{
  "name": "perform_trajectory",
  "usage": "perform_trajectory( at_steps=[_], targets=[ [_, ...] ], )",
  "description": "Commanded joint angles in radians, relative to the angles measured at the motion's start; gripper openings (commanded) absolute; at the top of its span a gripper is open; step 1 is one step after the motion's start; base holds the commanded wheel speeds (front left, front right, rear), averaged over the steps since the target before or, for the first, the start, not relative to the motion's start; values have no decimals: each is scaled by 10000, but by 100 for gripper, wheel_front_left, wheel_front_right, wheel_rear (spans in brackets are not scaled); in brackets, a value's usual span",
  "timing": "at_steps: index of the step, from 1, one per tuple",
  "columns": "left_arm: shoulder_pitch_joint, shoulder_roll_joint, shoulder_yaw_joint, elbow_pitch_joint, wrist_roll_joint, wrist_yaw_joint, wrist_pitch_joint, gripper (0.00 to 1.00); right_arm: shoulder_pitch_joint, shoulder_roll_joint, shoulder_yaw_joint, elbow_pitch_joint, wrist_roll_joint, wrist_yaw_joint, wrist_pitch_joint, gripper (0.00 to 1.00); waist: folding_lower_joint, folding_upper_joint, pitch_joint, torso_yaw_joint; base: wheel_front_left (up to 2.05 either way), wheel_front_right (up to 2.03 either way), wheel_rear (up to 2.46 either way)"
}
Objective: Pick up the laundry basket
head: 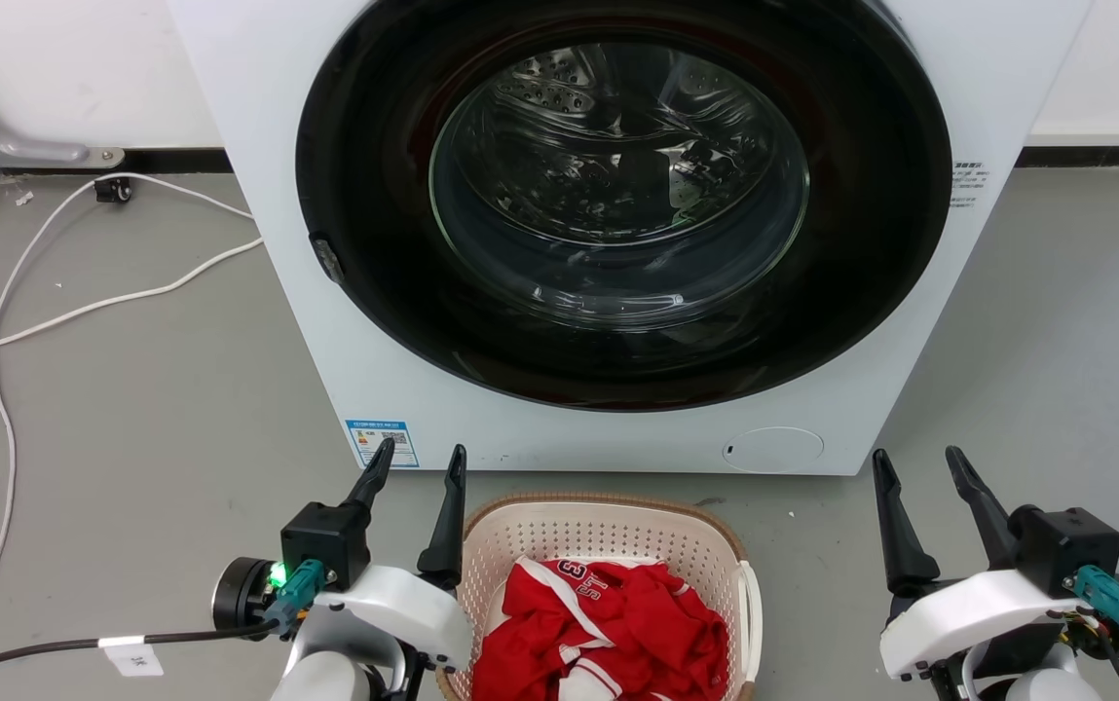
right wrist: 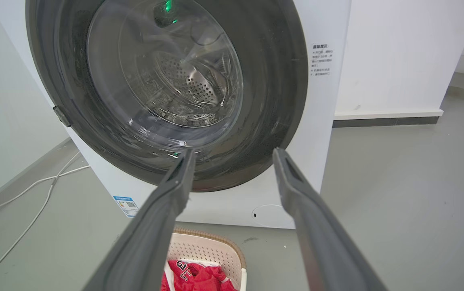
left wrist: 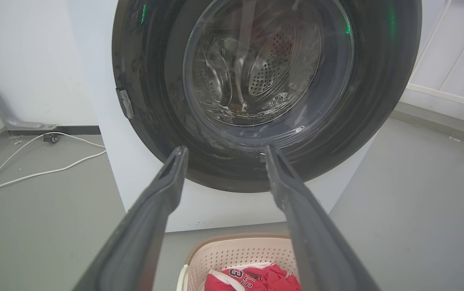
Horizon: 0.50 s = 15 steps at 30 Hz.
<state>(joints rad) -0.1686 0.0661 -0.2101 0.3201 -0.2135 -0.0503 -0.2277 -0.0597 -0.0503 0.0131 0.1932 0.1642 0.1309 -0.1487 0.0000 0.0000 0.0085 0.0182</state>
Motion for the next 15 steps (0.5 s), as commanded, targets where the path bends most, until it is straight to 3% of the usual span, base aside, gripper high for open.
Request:
perform_trajectory(
  at_steps=[1,15],
  targets=[
    [-135,-3,-7,17,211,-18,-95,100,67,-2,31,-75,-207,-3,-48,100,0,0,1,1,0,0,0],
    [-154,-110,61,385,802,-120,-336,100,115,0,80,12,-735,-3,-199,100,0,0,-42,-10,0,0,0]
  ],
)
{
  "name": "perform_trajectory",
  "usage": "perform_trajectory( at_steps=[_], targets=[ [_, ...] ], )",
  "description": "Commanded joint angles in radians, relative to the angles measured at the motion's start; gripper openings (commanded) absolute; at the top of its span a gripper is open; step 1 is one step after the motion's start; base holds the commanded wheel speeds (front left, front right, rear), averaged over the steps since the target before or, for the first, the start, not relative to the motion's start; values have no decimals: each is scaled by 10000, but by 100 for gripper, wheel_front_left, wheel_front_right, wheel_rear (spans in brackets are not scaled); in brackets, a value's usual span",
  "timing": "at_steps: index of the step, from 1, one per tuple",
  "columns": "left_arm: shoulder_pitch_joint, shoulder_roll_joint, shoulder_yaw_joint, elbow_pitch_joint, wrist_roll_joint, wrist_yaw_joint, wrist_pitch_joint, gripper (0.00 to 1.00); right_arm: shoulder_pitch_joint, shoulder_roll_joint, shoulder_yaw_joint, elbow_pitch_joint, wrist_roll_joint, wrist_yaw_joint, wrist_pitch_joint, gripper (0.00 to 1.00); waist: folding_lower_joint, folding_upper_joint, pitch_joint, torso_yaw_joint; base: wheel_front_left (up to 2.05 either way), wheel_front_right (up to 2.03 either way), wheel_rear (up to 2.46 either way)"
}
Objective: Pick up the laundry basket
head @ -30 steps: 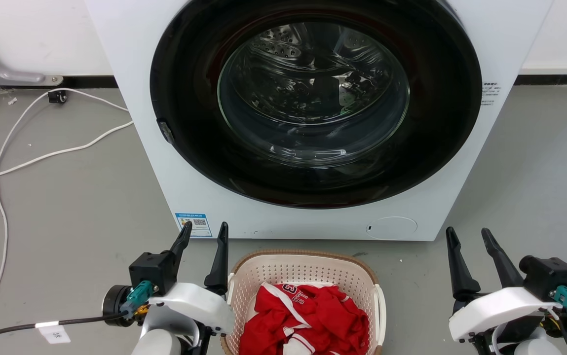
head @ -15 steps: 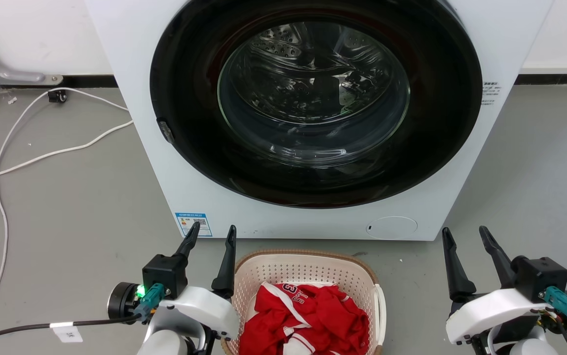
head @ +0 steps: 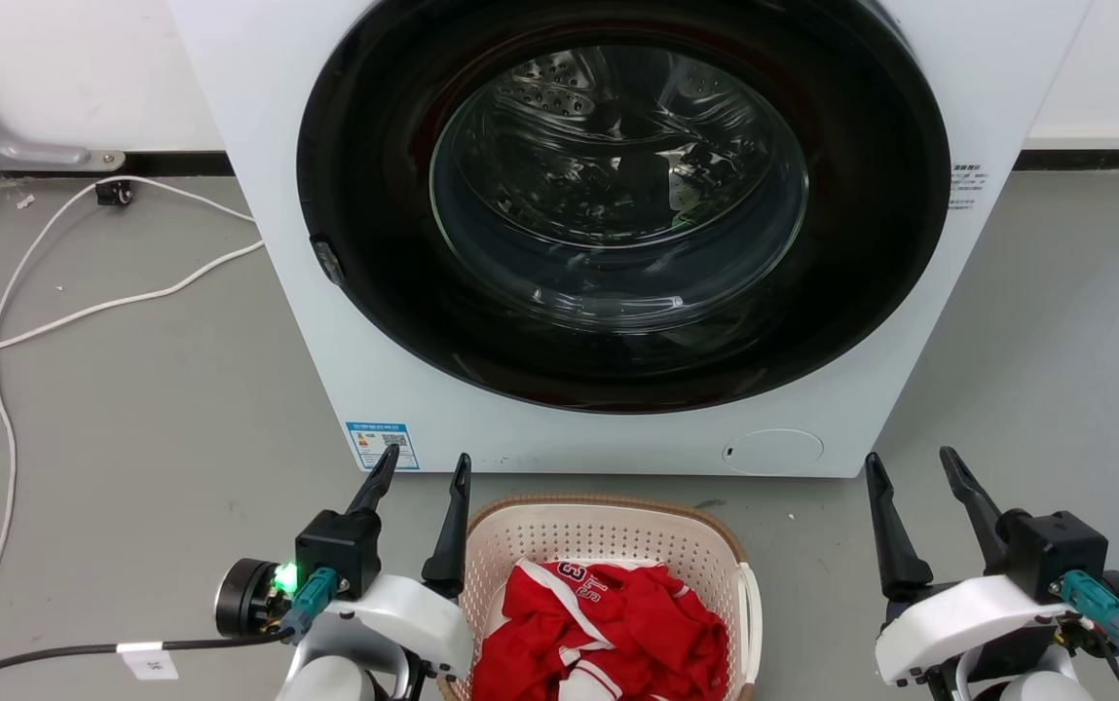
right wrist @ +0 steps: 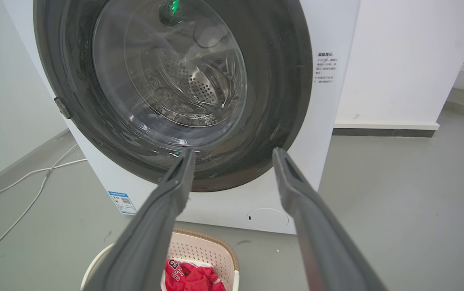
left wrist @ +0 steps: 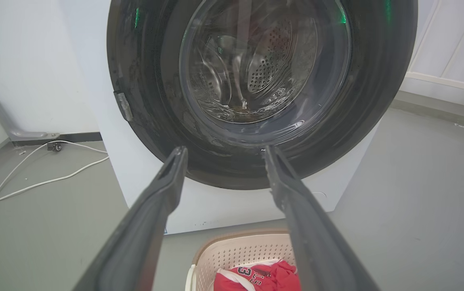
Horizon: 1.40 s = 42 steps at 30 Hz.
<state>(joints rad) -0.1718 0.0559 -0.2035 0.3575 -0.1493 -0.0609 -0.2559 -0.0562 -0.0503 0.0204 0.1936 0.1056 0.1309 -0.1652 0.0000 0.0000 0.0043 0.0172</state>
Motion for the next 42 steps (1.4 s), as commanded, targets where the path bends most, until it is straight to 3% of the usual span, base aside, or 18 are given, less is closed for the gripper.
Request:
perform_trajectory(
  at_steps=[1,23,34,42],
  targets=[
    [-122,-9,-4,11,160,-15,-54,100,81,0,7,8,-148,-3,-34,100,0,0,-1,1,0,0,0],
    [-495,-55,-154,592,-109,63,-118,100,-77,0,-78,277,-16,-3,43,100,0,0,247,38,0,0,0],
    [-2100,-56,-79,3033,-443,-168,-97,100,-1144,0,166,2049,245,-3,570,100,0,0,2464,-154,0,0,0],
    [-3496,190,33,5125,-822,-487,-97,100,-2523,0,506,3727,522,-5,346,100,0,0,4165,-291,0,0,0]
  ],
)
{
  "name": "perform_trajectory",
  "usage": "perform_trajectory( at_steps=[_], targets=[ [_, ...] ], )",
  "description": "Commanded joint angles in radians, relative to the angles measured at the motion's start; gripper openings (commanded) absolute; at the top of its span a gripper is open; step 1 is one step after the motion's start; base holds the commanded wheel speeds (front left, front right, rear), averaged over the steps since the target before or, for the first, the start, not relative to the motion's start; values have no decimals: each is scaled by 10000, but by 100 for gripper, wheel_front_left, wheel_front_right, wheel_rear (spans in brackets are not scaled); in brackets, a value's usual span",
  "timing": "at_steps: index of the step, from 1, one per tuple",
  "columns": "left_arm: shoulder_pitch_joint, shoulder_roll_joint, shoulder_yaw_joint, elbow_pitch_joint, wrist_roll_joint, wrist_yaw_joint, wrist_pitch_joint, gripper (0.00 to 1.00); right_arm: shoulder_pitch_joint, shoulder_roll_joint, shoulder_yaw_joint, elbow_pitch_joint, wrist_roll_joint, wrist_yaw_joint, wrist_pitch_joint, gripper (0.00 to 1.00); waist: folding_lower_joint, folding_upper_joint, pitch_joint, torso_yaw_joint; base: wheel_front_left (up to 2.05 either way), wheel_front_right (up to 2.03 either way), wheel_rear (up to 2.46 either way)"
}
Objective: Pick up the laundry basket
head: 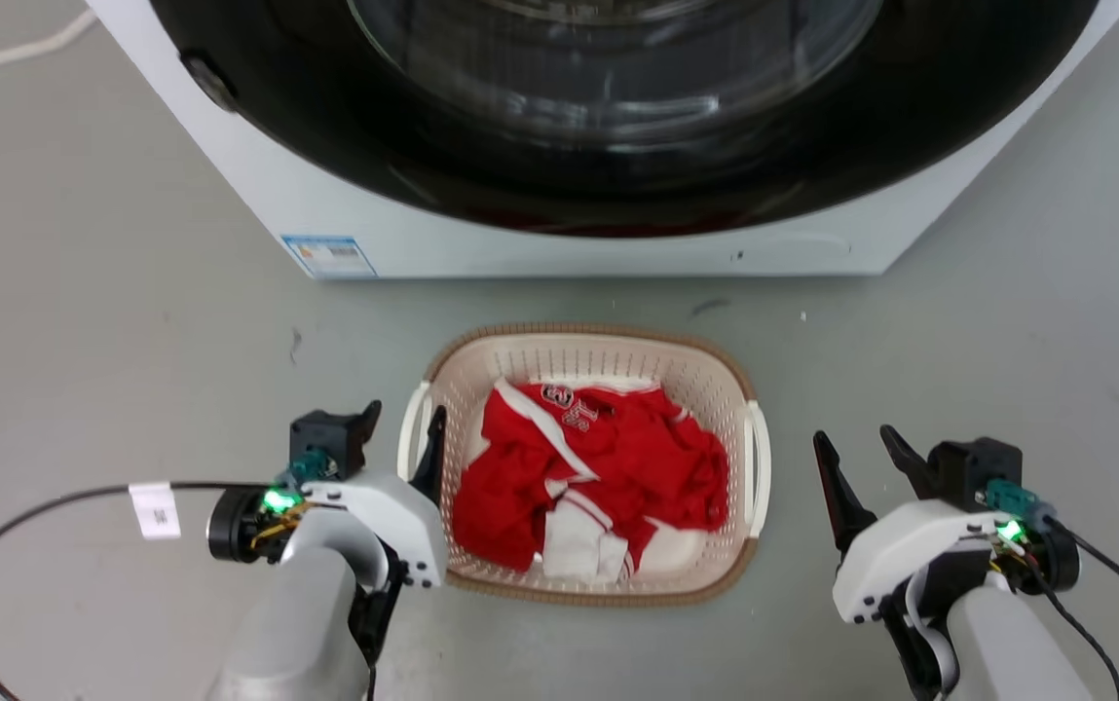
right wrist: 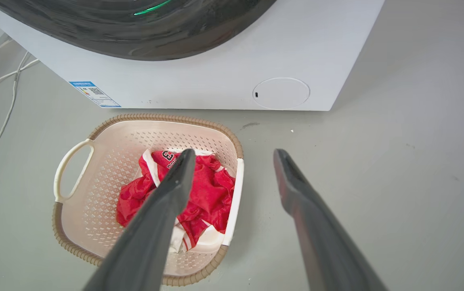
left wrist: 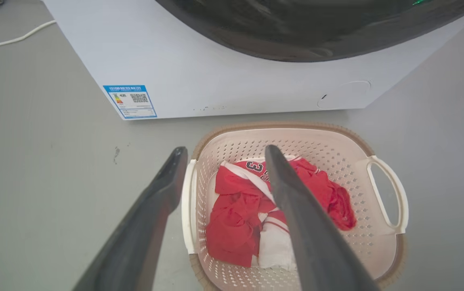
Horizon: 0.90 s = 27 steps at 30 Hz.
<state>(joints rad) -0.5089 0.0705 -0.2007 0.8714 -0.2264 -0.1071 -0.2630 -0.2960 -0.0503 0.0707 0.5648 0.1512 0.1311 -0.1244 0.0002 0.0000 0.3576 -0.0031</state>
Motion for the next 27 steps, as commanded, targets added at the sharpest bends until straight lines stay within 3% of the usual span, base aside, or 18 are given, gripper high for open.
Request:
perform_trajectory(
  at_steps=[1,10,18,27],
  targets=[
    [-323,70,4,255,-115,-55,-23,100,-330,2,52,266,122,-6,-79,100,-2,0,825,-97,0,0,0],
    [-2361,359,-278,2205,-1033,-233,502,100,-2628,2,782,2683,569,-5,-122,100,-2,0,2926,-139,0,0,0],
    [-3273,694,-1005,2776,-2210,-239,1161,100,-4205,1,1411,4526,1103,-5,-34,100,-2,0,4104,-98,0,0,0],
    [-4072,1142,-1654,3082,-3083,-241,1640,100,-5590,1,2488,5561,2038,-6,190,100,-2,0,5054,-176,0,0,0]
  ],
)
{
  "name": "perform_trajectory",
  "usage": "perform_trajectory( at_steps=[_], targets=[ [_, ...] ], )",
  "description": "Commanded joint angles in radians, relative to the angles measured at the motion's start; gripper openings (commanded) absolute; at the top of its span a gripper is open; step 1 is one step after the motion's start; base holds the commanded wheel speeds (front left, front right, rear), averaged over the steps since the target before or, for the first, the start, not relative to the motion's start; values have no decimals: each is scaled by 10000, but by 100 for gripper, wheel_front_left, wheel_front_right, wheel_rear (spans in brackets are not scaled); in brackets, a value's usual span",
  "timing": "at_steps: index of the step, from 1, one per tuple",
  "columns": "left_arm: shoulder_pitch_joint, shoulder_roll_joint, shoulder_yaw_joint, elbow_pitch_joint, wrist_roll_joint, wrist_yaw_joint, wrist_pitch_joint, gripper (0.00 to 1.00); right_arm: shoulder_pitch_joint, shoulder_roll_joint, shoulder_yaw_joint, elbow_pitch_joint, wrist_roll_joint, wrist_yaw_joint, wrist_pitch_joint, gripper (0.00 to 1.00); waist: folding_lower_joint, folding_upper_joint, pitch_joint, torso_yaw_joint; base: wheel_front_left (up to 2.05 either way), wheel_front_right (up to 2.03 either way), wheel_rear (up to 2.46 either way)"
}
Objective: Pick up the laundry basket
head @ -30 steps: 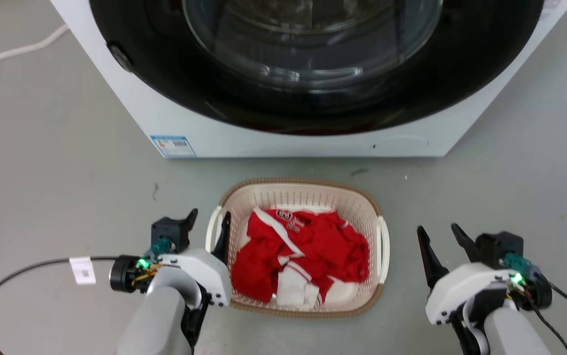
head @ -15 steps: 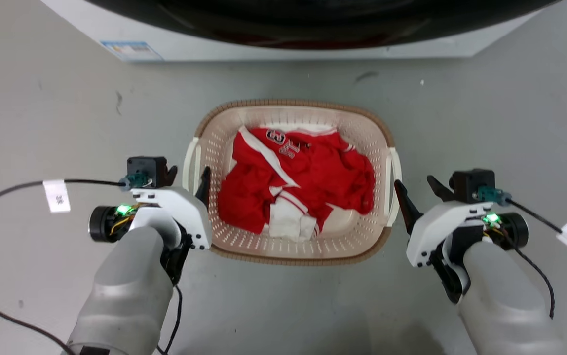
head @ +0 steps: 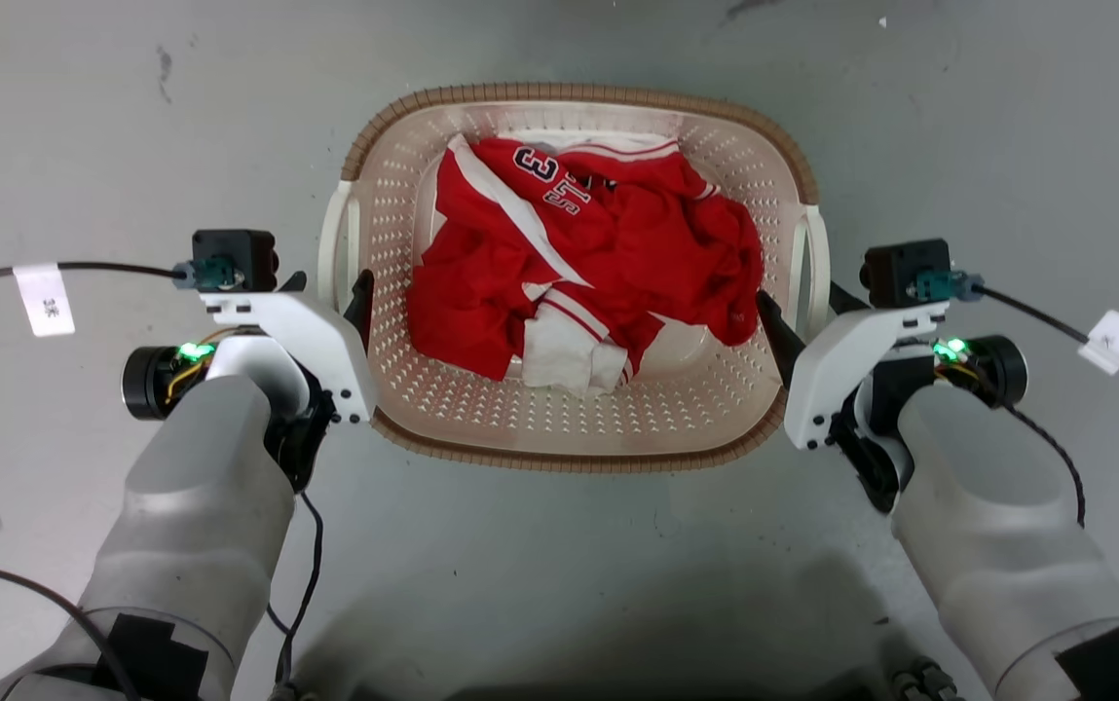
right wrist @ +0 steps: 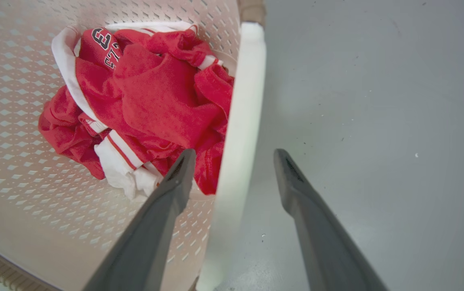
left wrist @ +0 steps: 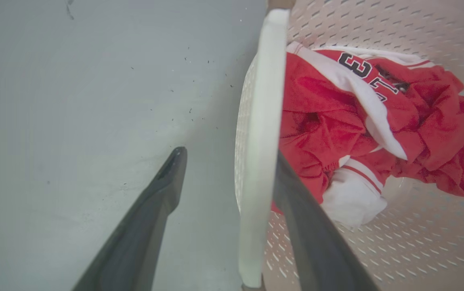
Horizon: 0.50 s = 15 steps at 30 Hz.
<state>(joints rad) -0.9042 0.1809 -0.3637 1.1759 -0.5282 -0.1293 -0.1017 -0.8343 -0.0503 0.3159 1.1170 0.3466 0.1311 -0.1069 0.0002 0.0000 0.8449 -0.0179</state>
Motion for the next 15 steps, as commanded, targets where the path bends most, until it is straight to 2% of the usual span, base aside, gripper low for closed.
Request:
perform_trajectory(
  at_steps=[1,6,7,8,9,15],
  targets=[
    [-201,71,-84,47,-148,-19,74,100,-344,1,143,116,145,-5,48,100,-2,0,273,-34,0,0,0],
    [-398,97,-346,68,-533,-19,220,100,-755,1,446,461,427,-5,120,100,-2,0,475,-28,0,0,0],
    [-433,76,-444,68,-598,-19,315,100,-830,1,525,521,547,-5,185,33,-2,0,502,-20,0,0,0],
    [-457,58,-523,38,-699,-19,327,45,-889,1,624,568,647,-5,244,0,-2,0,525,-7,0,0,0],
    [-458,44,-583,6,-851,-19,376,0,-944,1,719,596,749,-5,299,0,-2,0,540,1,0,0,0],
    [-320,100,-1067,-187,-1486,-3,604,0,-1145,-10,1197,874,992,10,326,0,-2,0,531,5,0,0,0]
  ],
)
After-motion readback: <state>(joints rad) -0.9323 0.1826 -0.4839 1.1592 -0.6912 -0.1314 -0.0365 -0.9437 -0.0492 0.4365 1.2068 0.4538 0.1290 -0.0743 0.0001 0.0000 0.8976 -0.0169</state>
